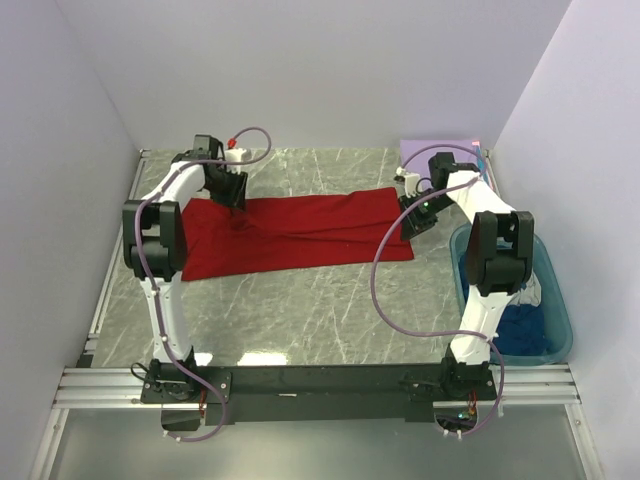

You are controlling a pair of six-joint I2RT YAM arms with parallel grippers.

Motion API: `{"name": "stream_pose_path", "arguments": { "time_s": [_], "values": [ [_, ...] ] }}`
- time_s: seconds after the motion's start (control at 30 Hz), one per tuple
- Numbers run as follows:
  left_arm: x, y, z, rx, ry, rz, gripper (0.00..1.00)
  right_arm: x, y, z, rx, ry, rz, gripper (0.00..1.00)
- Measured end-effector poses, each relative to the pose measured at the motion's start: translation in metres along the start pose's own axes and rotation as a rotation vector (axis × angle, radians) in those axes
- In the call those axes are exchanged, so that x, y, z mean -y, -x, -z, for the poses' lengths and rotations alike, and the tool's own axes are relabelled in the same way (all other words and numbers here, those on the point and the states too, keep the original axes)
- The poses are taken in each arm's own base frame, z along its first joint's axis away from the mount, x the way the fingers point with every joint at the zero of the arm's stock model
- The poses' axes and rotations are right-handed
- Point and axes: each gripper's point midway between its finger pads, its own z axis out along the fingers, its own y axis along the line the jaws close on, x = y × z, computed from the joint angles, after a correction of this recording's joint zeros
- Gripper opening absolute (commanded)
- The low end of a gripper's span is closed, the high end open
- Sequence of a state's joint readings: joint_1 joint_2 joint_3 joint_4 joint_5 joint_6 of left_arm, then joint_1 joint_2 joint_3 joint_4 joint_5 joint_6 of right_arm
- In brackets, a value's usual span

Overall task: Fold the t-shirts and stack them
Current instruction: Fold the tshirt

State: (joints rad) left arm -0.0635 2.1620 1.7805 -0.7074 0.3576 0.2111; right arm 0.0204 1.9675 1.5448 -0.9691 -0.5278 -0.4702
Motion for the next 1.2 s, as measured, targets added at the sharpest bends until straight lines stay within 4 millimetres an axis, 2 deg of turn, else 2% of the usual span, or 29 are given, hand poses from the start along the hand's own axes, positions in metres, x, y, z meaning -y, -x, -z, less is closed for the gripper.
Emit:
{"name": "stream_pose_path", "arguments": {
  "time_s": [0.1,0.2,0.3,0.4,0.6,0.73,0.93,1.07,1.2],
  "values": [
    [0.002,-0.011,0.007,-0.011,-0.019,0.015,0.54,-0.002,0.000,-0.003,-0.012,-0.009,0.030,0.29],
    [0.017,-0.008,0.020,0.008,-0.075,0.003,0.54,-0.006,0.002,-0.007,-0.024,-0.023,0.057,0.32],
    [0.048,0.003,0.029,0.037,-0.154,-0.053,0.53,-0.008,0.001,-0.013,-0.046,-0.030,0.075,0.34],
    [0.093,0.005,0.026,0.039,-0.264,-0.117,0.50,-0.005,-0.003,-0.019,-0.073,-0.042,0.082,0.32],
    [0.171,-0.025,0.006,-0.057,-0.416,-0.196,0.47,-0.001,-0.009,-0.025,-0.116,-0.085,0.106,0.29],
    [0.203,-0.038,-0.008,-0.103,-0.470,-0.220,0.45,0.001,-0.012,-0.029,-0.139,-0.110,0.112,0.28],
    [0.223,-0.053,-0.032,-0.149,-0.488,-0.224,0.44,0.002,-0.020,-0.035,-0.150,-0.111,0.092,0.22],
    [0.227,-0.056,-0.047,-0.156,-0.477,-0.199,0.44,0.000,-0.031,-0.038,-0.175,-0.107,0.065,0.11],
    [0.230,-0.057,-0.057,-0.165,-0.474,-0.154,0.44,0.007,-0.037,-0.040,-0.189,-0.141,0.053,0.06]
  ]
}}
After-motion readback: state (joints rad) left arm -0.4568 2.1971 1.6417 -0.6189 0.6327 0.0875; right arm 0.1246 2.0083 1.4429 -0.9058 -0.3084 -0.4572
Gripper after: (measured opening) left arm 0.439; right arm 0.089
